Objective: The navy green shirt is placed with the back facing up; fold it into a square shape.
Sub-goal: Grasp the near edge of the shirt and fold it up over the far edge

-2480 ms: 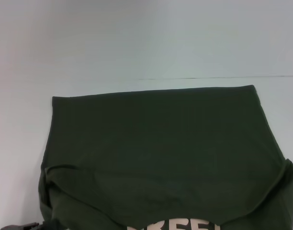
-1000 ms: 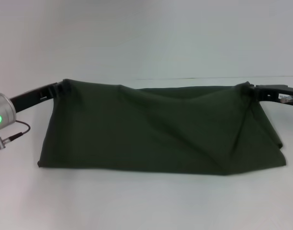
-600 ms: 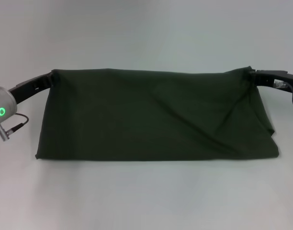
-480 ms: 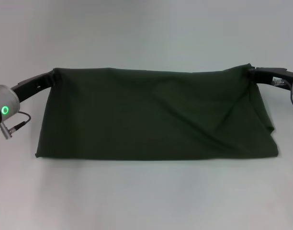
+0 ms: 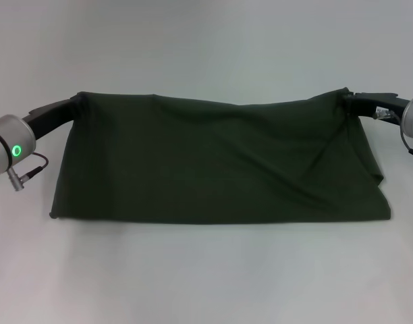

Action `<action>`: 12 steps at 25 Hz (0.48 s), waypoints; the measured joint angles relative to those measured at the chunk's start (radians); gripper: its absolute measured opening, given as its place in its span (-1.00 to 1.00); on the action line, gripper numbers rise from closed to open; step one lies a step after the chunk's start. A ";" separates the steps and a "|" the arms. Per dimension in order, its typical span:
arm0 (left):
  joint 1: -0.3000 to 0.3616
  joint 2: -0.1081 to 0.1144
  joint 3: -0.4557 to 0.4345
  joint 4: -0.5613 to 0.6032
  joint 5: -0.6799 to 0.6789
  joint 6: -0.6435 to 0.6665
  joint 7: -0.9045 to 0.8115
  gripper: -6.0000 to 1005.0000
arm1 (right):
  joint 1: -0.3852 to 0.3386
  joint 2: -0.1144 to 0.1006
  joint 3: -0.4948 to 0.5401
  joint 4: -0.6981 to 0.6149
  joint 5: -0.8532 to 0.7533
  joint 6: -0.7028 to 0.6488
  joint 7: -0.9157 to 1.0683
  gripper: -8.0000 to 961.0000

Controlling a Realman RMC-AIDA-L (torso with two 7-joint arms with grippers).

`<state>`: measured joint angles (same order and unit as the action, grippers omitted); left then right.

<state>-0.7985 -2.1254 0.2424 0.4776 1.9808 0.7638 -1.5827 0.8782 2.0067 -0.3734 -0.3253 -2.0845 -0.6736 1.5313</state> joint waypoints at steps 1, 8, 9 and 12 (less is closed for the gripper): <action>-0.002 0.000 0.000 -0.005 -0.002 -0.003 0.005 -0.84 | 0.001 0.000 0.000 0.002 0.003 0.005 -0.004 -0.92; -0.008 -0.001 0.010 -0.018 -0.014 -0.018 0.025 -0.82 | 0.008 0.005 -0.001 0.014 0.009 0.037 -0.020 -0.91; -0.009 -0.001 0.019 -0.019 -0.014 -0.019 0.026 -0.82 | 0.010 0.007 -0.001 0.016 0.011 0.045 -0.022 -0.91; -0.014 -0.006 0.046 -0.020 -0.015 -0.034 0.026 -0.81 | 0.013 0.014 -0.001 0.017 0.015 0.071 -0.033 -0.90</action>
<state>-0.8126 -2.1317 0.2886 0.4573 1.9663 0.7297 -1.5565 0.8917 2.0207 -0.3747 -0.3085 -2.0694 -0.6024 1.4987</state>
